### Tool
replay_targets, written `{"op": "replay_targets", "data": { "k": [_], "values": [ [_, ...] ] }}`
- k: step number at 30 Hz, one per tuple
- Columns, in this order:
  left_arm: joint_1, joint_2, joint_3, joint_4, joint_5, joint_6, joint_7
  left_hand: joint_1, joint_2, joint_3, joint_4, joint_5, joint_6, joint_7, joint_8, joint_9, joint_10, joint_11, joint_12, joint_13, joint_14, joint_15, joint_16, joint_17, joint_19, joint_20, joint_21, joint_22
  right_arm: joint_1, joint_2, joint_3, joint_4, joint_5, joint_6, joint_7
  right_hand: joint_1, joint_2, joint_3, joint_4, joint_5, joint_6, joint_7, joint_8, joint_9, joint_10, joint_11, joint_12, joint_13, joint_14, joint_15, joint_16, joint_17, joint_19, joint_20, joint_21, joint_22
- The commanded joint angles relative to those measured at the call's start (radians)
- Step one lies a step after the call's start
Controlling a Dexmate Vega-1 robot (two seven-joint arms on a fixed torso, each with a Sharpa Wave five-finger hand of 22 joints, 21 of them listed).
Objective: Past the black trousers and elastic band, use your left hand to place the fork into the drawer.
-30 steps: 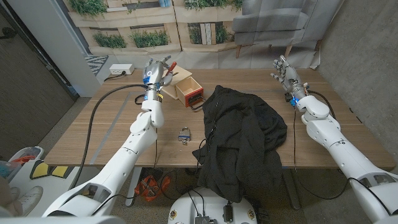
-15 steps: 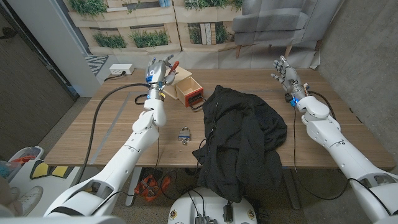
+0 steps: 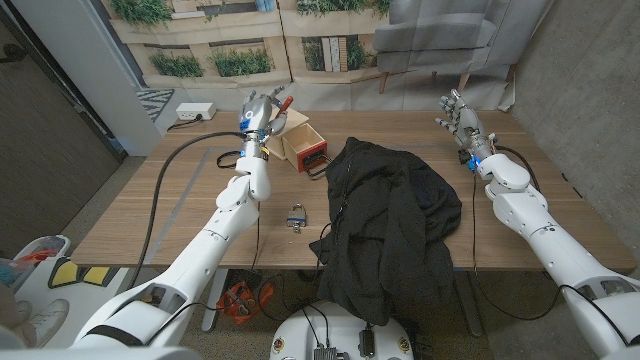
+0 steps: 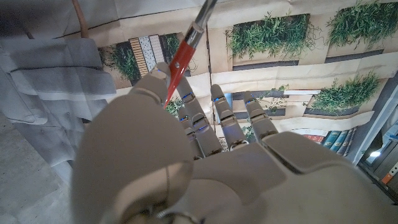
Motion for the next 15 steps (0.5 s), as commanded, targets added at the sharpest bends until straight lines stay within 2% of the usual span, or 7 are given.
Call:
{"op": "replay_targets", "data": {
  "k": [1, 15],
  "values": [
    [-0.029, -0.007, 0.015, 0.041, -0.009, -0.032, 0.012, 0.007, 0.004, -0.003, 0.003, 0.008, 0.007, -0.004, 0.001, 0.006, 0.002, -0.003, 0.005, 0.003, 0.01, -0.158, -0.002, 0.003, 0.009, 0.001, 0.004, 0.005, -0.002, -0.007, 0.004, -0.007, 0.002, -0.002, 0.004, -0.003, 0.006, 0.002, -0.006, -0.004, 0.009, 0.001, 0.002, 0.004, 0.002, -0.001, 0.004, 0.001, -0.007, -0.046, -0.001, 0.003, -0.002, 0.003, 0.006, 0.002],
    [-0.047, -0.014, 0.029, 0.063, -0.018, -0.061, 0.019, 0.007, 0.003, -0.004, 0.003, 0.008, 0.009, -0.004, 0.002, 0.006, -0.001, -0.003, 0.006, 0.0, 0.011, -0.158, -0.003, 0.004, 0.01, -0.002, 0.004, 0.005, -0.013, -0.009, 0.006, -0.02, 0.005, -0.007, 0.001, -0.005, 0.007, 0.002, -0.006, -0.004, 0.011, -0.001, 0.003, 0.004, 0.001, -0.004, 0.004, 0.001, -0.007, -0.046, 0.0, 0.003, -0.002, 0.003, 0.006, 0.002]
  ]
}}
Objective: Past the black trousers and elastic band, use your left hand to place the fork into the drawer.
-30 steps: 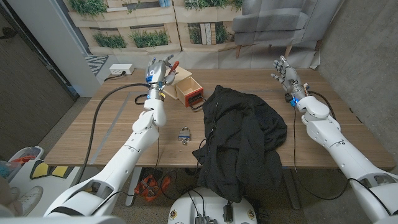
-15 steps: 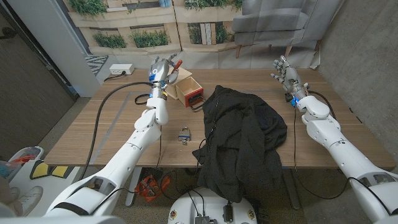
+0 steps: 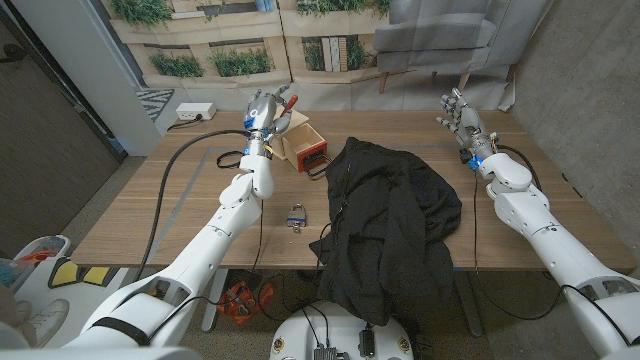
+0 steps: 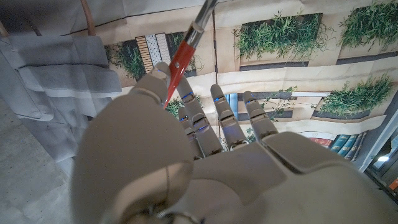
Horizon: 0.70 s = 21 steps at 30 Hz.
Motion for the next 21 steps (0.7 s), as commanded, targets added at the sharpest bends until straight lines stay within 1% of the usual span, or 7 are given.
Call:
{"op": "replay_targets", "data": {
  "k": [1, 6, 21],
  "values": [
    [-0.02, -0.008, 0.013, 0.026, -0.01, -0.034, 0.009, 0.007, 0.003, -0.004, 0.003, 0.004, 0.009, -0.003, 0.002, 0.006, -0.001, -0.003, 0.006, 0.003, 0.011, -0.159, -0.003, 0.005, 0.01, -0.001, 0.004, 0.005, -0.007, -0.002, 0.001, -0.01, 0.001, -0.005, 0.001, -0.001, 0.003, 0.002, -0.006, -0.004, 0.011, 0.0, 0.003, 0.004, 0.002, -0.004, 0.004, 0.001, -0.007, -0.046, 0.0, 0.003, -0.003, 0.004, 0.006, 0.002],
    [-0.042, -0.018, 0.024, 0.056, -0.017, -0.059, 0.017, 0.007, 0.004, -0.004, 0.003, 0.004, 0.009, -0.003, 0.002, 0.006, -0.001, -0.003, 0.008, 0.003, 0.011, -0.159, -0.003, 0.006, 0.01, -0.001, 0.004, 0.005, -0.001, 0.001, -0.003, -0.003, 0.0, -0.004, 0.005, -0.001, 0.003, 0.002, -0.006, -0.004, 0.01, 0.0, 0.002, 0.004, 0.002, -0.002, 0.004, 0.001, -0.007, -0.046, 0.001, 0.003, -0.002, 0.003, 0.006, 0.002],
    [-0.076, -0.028, 0.036, 0.1, -0.029, -0.088, 0.018, 0.008, 0.003, -0.004, 0.003, 0.004, 0.011, -0.003, 0.002, 0.006, -0.001, -0.003, 0.01, 0.002, 0.012, -0.159, -0.005, 0.007, 0.011, -0.002, 0.004, 0.005, -0.002, 0.005, -0.004, -0.002, 0.0, -0.01, -0.001, 0.0, 0.003, 0.003, -0.007, -0.004, 0.009, 0.001, 0.001, 0.004, 0.002, -0.003, 0.004, 0.001, -0.007, -0.046, 0.001, 0.003, -0.002, 0.003, 0.007, 0.002]
  ]
}}
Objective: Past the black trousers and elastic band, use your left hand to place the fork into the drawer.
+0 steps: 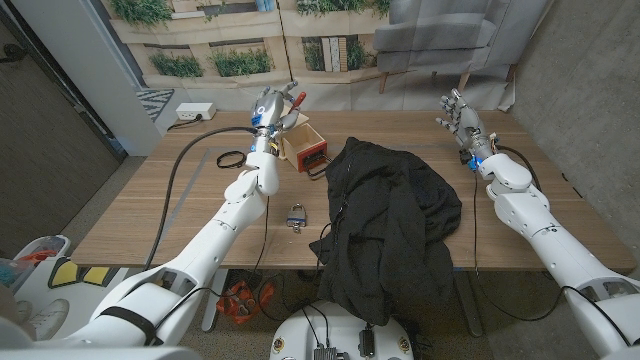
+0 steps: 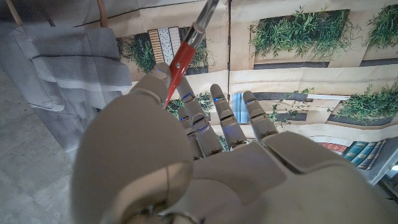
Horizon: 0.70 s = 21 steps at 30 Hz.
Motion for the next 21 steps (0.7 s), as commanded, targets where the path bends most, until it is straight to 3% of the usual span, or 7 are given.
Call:
{"op": "replay_targets", "data": {
  "k": [1, 21],
  "values": [
    [-0.031, -0.01, 0.01, 0.043, -0.017, -0.034, 0.002, 0.007, 0.002, -0.004, 0.003, 0.004, 0.011, -0.003, 0.002, 0.006, 0.003, -0.006, 0.004, 0.003, 0.008, -0.155, -0.006, 0.002, 0.011, -0.002, 0.004, 0.005, 0.001, 0.005, -0.004, 0.004, -0.001, -0.003, -0.002, -0.001, 0.003, 0.003, -0.008, -0.004, 0.01, 0.0, 0.002, 0.004, 0.002, -0.003, 0.004, 0.001, -0.007, -0.046, 0.001, 0.003, -0.002, 0.004, 0.007, 0.002],
    [-0.074, -0.029, 0.023, 0.105, -0.033, -0.065, 0.024, 0.007, 0.004, -0.004, 0.004, 0.004, 0.01, -0.001, 0.001, 0.006, -0.001, -0.007, 0.006, 0.002, 0.009, -0.154, -0.007, 0.005, 0.011, 0.0, 0.004, 0.005, -0.002, 0.007, -0.006, 0.005, -0.005, -0.005, -0.009, -0.002, 0.003, 0.004, -0.009, -0.005, 0.011, 0.001, 0.001, 0.004, 0.001, -0.002, 0.003, 0.001, -0.007, -0.046, 0.001, 0.003, -0.003, 0.004, 0.007, 0.002]
  ]
}}
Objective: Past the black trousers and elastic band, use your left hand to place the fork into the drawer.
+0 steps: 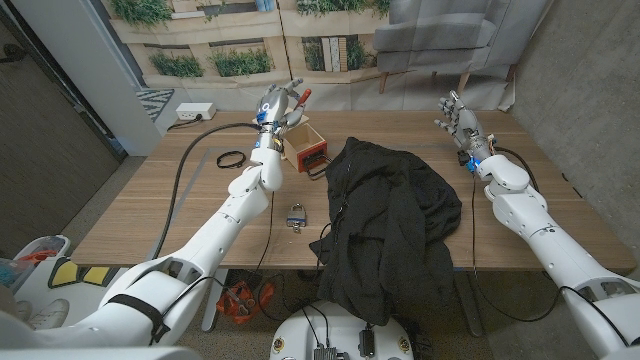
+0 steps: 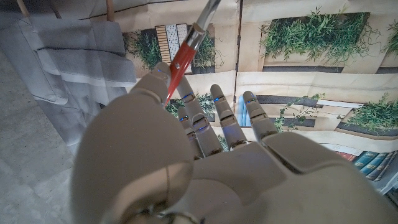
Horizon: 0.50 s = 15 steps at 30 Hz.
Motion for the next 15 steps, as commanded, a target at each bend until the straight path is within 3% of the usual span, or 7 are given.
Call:
{"op": "replay_targets", "data": {
  "k": [1, 15],
  "values": [
    [-0.029, -0.009, 0.011, 0.04, -0.008, -0.023, 0.015, 0.006, 0.004, -0.004, 0.004, 0.004, 0.004, 0.004, 0.001, 0.006, 0.0, -0.008, 0.007, 0.002, 0.009, -0.154, 0.001, 0.005, 0.011, 0.001, 0.004, 0.005, -0.002, 0.001, -0.001, 0.0, 0.0, -0.004, -0.002, -0.001, 0.003, 0.002, -0.002, 0.0, 0.011, 0.001, 0.001, 0.004, 0.001, -0.001, 0.003, 0.001, -0.008, -0.046, 0.001, 0.003, -0.003, 0.005, 0.007, 0.002],
    [-0.041, -0.025, 0.026, 0.066, -0.011, -0.009, 0.002, -0.001, 0.025, 0.007, 0.019, -0.002, -0.004, 0.014, -0.002, 0.008, -0.038, -0.007, 0.003, 0.008, -0.003, -0.141, -0.008, 0.01, 0.01, 0.011, 0.003, 0.006, -0.009, -0.004, 0.007, -0.001, 0.005, -0.004, 0.001, -0.002, 0.004, 0.003, -0.002, 0.0, 0.011, 0.001, 0.001, 0.004, 0.002, -0.002, 0.004, 0.001, -0.007, -0.045, 0.002, 0.003, -0.003, 0.004, 0.007, 0.002]
  ]
}}
